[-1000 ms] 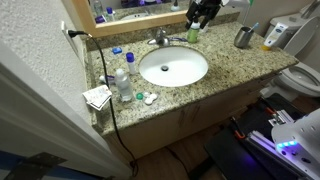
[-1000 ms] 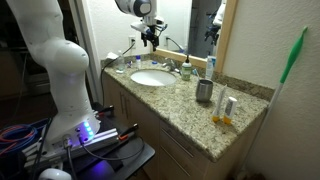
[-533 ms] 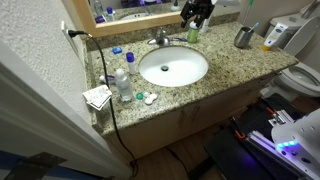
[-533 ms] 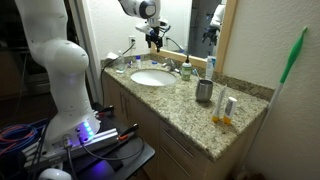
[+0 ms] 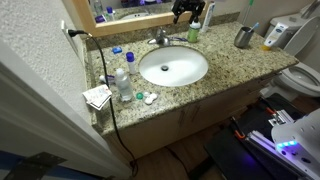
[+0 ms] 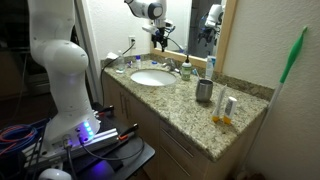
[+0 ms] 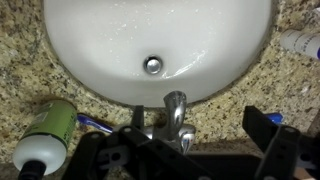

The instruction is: Open the tap

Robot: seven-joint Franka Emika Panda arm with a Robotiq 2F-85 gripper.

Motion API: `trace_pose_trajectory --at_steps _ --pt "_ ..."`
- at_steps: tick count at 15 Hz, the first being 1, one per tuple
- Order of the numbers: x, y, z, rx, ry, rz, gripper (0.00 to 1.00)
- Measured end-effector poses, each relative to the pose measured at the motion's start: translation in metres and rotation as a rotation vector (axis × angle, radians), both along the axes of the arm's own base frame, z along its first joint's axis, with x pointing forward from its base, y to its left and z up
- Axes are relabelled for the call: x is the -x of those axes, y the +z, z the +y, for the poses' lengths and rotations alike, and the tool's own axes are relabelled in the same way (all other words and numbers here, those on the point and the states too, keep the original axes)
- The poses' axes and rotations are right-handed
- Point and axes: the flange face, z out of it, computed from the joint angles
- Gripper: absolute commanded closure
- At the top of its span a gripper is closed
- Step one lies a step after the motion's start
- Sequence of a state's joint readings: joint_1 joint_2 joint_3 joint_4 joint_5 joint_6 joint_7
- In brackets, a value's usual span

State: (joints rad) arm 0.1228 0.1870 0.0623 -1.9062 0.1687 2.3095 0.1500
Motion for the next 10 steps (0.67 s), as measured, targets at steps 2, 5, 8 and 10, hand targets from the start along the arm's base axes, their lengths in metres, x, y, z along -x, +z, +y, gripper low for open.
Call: trace_pose_trajectory --at_steps 2,5,8,10 --pt "-0.001 -0.01 0.0 0.017 -0.004 0.026 0.0" --pt "-0.016 -0.044 0.007 0.054 0.006 0.055 0.0" --pt "-0.042 -0.075 0.022 0.096 -0.009 0.033 0.0" --pt "-0.062 -0.086 0.027 0.116 -0.044 0.01 0.0"
